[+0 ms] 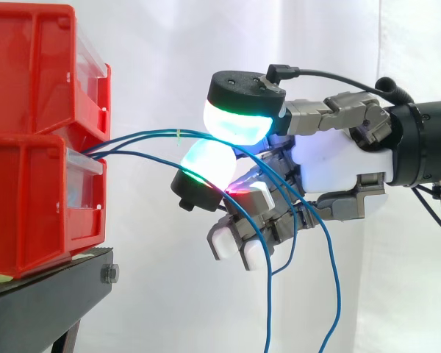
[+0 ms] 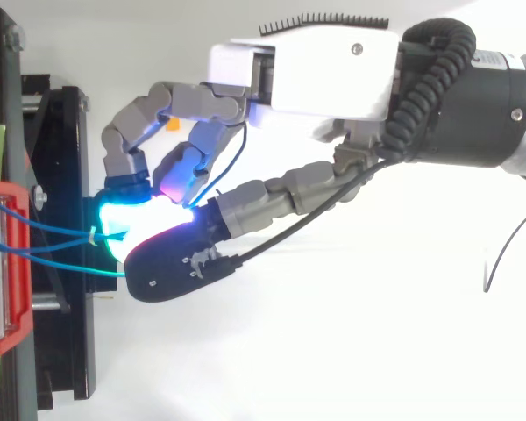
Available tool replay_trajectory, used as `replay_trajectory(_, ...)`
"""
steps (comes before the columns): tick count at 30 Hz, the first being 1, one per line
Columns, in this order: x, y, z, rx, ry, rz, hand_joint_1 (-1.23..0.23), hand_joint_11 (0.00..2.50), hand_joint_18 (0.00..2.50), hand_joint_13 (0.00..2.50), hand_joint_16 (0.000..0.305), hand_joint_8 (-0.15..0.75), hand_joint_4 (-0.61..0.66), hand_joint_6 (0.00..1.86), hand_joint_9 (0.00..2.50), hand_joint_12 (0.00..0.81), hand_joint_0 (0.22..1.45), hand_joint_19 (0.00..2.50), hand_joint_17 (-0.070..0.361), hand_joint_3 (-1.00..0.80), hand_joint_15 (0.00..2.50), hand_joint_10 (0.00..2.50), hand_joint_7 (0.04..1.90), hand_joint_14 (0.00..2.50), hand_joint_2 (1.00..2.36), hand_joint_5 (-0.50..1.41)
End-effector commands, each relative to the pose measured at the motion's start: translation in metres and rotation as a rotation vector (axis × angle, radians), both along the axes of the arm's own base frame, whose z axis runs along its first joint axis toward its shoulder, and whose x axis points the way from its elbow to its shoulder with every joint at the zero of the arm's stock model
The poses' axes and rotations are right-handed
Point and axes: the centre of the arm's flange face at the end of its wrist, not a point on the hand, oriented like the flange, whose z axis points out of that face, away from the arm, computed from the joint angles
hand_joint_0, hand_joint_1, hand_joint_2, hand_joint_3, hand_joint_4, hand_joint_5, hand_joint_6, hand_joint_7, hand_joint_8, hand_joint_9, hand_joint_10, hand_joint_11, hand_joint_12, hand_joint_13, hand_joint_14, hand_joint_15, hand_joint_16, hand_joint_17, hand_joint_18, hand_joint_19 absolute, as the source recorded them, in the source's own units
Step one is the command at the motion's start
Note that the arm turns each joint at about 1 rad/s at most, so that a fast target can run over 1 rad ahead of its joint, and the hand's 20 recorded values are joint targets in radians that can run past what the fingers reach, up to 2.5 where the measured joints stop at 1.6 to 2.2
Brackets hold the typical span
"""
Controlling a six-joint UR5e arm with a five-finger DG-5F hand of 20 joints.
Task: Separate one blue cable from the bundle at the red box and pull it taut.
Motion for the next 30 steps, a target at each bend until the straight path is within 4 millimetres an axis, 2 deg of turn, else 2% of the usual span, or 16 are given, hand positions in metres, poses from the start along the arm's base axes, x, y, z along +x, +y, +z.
replay_trajectory(1,-0.001,-0.001,-0.001,0.0,0.006,0.003,-0.83,1.2,0.71,0.76,0.043,0.313,0.02,0.87,1.0,0.366,0.65,0.66,0.097,-0.29,0.57,0.02,1.07,0.02,1.01,-0.18)
replay_trajectory(9,-0.002,-0.003,0.0,0.002,0.015,0.006,-0.86,1.21,0.72,0.76,0.043,0.308,0.01,0.88,0.99,0.364,0.68,0.64,0.097,-0.38,0.56,0.02,1.07,0.02,1.01,-0.19)
replay_trajectory(21,-0.007,-0.002,0.005,0.004,0.044,0.007,-0.87,1.22,0.73,0.76,0.043,0.305,0.01,0.88,0.98,0.365,0.7,0.64,0.097,-0.4,0.56,0.02,1.05,0.02,1.01,-0.19)
replay_trajectory(27,-0.007,-0.002,0.008,0.004,0.042,0.007,-0.94,1.22,0.74,0.76,0.043,0.305,0.0,0.9,0.99,0.364,0.71,0.63,0.097,-0.32,0.56,0.02,1.13,0.02,1.01,-0.2)
replay_trajectory(30,-0.007,-0.003,0.009,0.004,0.042,0.006,-0.95,1.22,0.75,0.76,0.043,0.301,0.05,0.91,0.98,0.363,0.74,0.62,0.097,-0.36,0.56,0.02,1.05,0.02,1.01,-0.2)
